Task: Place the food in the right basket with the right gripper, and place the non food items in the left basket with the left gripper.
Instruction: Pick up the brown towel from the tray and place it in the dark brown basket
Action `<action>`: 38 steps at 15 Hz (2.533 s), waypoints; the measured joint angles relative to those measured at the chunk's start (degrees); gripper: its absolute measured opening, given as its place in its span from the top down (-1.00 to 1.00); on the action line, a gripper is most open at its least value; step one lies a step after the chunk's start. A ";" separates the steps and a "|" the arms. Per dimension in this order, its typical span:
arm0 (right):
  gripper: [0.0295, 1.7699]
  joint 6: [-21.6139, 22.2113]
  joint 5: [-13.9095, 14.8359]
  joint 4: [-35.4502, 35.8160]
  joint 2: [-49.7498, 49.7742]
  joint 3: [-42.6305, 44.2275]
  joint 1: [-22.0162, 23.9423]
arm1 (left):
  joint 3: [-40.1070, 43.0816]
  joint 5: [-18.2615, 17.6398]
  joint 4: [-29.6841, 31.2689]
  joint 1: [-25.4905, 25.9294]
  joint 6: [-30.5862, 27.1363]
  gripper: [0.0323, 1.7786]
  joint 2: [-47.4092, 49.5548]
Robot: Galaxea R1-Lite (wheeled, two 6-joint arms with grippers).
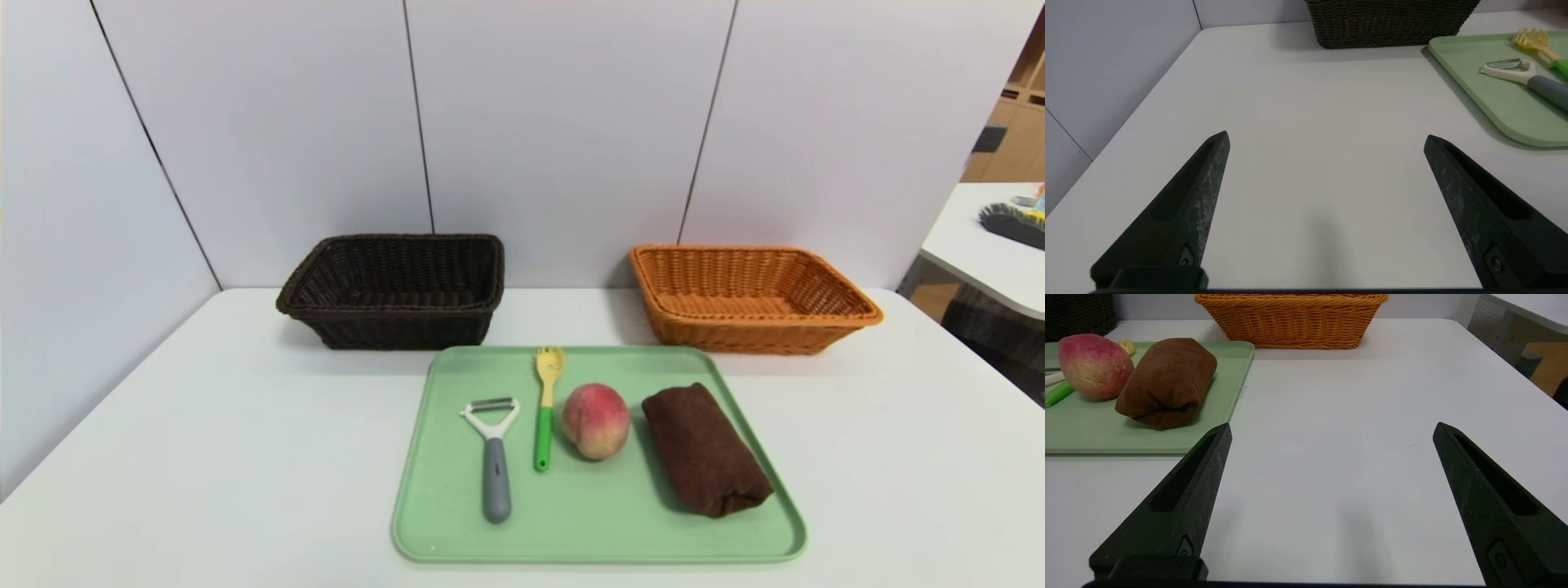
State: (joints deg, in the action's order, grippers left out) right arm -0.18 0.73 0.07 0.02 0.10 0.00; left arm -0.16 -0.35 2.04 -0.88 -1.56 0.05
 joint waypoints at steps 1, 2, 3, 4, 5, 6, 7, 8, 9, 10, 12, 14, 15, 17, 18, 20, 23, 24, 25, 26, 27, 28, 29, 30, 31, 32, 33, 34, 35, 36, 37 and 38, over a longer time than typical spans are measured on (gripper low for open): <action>-0.92 -0.87 -0.71 -0.56 0.00 0.72 0.00 | -1.16 -0.17 -1.55 0.00 -0.12 -0.90 -0.07; -0.92 -1.49 -1.77 -1.80 -0.13 2.74 0.00 | -3.91 -0.46 -3.72 0.00 -0.23 -0.90 -0.35; -0.92 -1.79 -3.15 -3.99 -0.73 6.46 0.00 | -7.56 -0.90 -6.02 0.00 -0.59 -0.90 -1.01; -0.92 -1.93 -4.21 -6.49 -1.91 10.70 0.00 | -11.19 -1.38 -8.23 0.00 -1.38 -0.90 -2.35; -0.92 -2.02 -5.30 -8.69 -3.96 14.95 0.00 | -14.75 -1.77 -9.63 -0.02 -2.38 -0.90 -4.38; -0.92 -2.07 -6.33 -10.35 -7.11 19.66 0.00 | -18.60 -2.15 -10.06 -0.02 -3.36 -0.90 -7.24; -0.92 -2.12 -7.20 -11.12 -10.69 24.41 0.00 | -22.53 -2.45 -10.05 -0.05 -4.02 -0.90 -10.54; -0.92 -2.13 -7.95 -11.73 -14.74 29.55 -0.02 | -27.48 -2.73 -10.00 -0.09 -4.36 -0.90 -14.65; -0.92 -2.13 -8.50 -12.19 -19.57 35.68 -0.02 | -32.66 -2.93 -9.95 -0.09 -4.56 -0.90 -18.83; -0.92 -2.13 -8.86 -12.89 -24.30 41.61 -0.02 | -37.84 -3.08 -10.00 -0.09 -4.74 -0.90 -23.22; -0.92 -2.16 -9.52 -15.17 -33.73 54.03 -0.21 | -47.96 -3.61 -10.33 -0.13 -4.94 -0.90 -32.43; -0.92 -1.99 -10.02 -20.02 -43.30 66.24 -1.05 | -56.31 -3.91 -11.74 -0.13 -5.02 -0.90 -41.03; -0.92 -1.61 -10.07 -23.09 -47.84 71.49 -1.71 | -60.26 -3.96 -13.17 -0.16 -5.05 -0.90 -45.47; -0.92 -0.63 -10.09 -30.50 -57.13 82.31 -3.39 | -66.51 -3.96 -17.05 -0.30 -5.07 -0.90 -53.19; -0.92 -0.02 -10.05 -34.41 -61.25 87.20 -4.27 | -68.58 -3.89 -19.01 -0.66 -5.02 -0.90 -56.47; -0.92 2.38 -8.96 -42.59 -69.38 96.65 -6.52 | -71.47 -3.41 -21.05 -2.39 -4.50 -0.90 -62.09; -0.92 7.57 -3.57 -52.74 -81.12 107.34 -12.79 | -73.87 0.24 -21.69 -7.30 -1.50 -0.90 -69.21; -0.92 9.08 -1.17 -54.78 -84.40 109.00 -15.30 | -74.48 2.58 -21.77 -9.68 0.46 -0.90 -71.52; -0.92 10.22 1.16 -56.66 -87.61 110.04 -17.41 | -74.90 4.99 -21.66 -11.98 2.33 -0.90 -73.58; -0.92 11.04 2.71 -58.53 -90.30 110.63 -19.02 | -75.06 7.40 -21.63 -14.31 4.04 -0.90 -75.44; -0.92 11.90 3.49 -60.77 -92.70 110.95 -20.15 | -75.08 9.64 -21.55 -16.62 5.47 -0.90 -77.36; -0.92 12.67 3.80 -63.68 -94.93 111.14 -21.03 | -75.08 11.29 -21.52 -18.54 6.99 -0.90 -79.13; -0.92 13.49 3.82 -66.77 -96.88 111.25 -21.64 | -75.03 13.00 -21.49 -20.78 9.13 -0.90 -81.16; -0.92 14.64 3.62 -69.25 -98.48 111.31 -22.10 | -75.00 14.49 -21.52 -22.71 10.73 -0.90 -82.74; -0.92 15.70 3.29 -71.16 -99.96 111.31 -22.41 | -74.89 16.40 -21.52 -24.75 11.95 -0.90 -84.38; -0.92 17.10 2.74 -72.75 -101.43 111.31 -22.60 | -74.81 18.30 -21.47 -26.60 12.86 -0.90 -85.86; -0.92 18.51 1.90 -74.11 -102.89 111.29 -22.91 | -74.73 19.64 -21.58 -28.25 14.01 -0.90 -87.24; -0.92 20.27 0.91 -74.94 -104.40 111.20 -23.48 | -74.68 19.94 -21.69 -29.66 15.29 -0.90 -88.22; -0.92 21.81 0.34 -75.20 -105.70 111.12 -24.16 | -74.62 19.98 -21.80 -30.84 16.58 -0.90 -89.05; -0.92 23.53 0.21 -75.33 -107.16 111.03 -25.25 | -74.56 20.00 -21.80 -31.73 17.15 -0.90 -89.77; -0.92 25.21 0.21 -75.33 -108.46 110.96 -26.48 | -74.31 20.00 -21.66 -32.16 17.24 -0.90 -90.30; -0.92 26.56 0.41 -75.35 -109.70 110.95 -27.86 | -73.79 20.00 -21.55 -32.41 17.59 -0.90 -90.67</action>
State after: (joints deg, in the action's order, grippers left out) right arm 26.38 1.15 -75.28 -109.68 111.04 -27.86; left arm -73.95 19.65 -19.52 -33.29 16.03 -90.62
